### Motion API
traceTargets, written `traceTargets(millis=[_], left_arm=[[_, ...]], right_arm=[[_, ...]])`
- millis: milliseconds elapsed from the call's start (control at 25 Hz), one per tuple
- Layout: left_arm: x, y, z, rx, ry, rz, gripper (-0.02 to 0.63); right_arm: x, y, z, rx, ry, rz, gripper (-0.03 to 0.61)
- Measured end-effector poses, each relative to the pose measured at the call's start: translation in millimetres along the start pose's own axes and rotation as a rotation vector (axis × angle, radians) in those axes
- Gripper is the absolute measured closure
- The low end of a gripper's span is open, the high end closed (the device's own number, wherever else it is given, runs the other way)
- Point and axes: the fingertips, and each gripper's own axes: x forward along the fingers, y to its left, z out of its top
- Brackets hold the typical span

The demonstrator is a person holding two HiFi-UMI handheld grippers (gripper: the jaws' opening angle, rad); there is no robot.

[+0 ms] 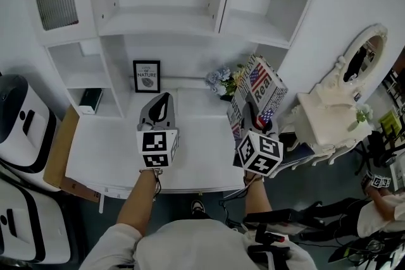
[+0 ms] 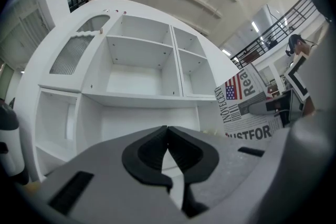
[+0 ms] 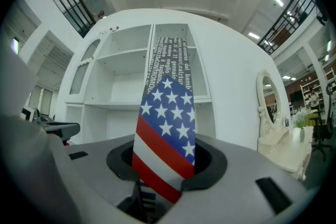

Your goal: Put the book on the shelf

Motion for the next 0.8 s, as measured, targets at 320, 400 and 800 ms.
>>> traceTargets(millis=[320, 400, 800], left_arm=[[17, -9, 2, 0.012, 0.012, -0.040, 0.606], [22, -13, 9, 0.021, -0.001, -0.051, 0.606], [47, -26, 44, 0.094, -0.035, -0.102, 0.606]], right_arm=[[5, -2, 21, -0.011, 0.006, 0.017, 0.403], [6, -2, 27, -0.020, 0.001, 0.018, 0.403], [20, -13, 76, -0.037, -0.043, 0.005, 0.403]])
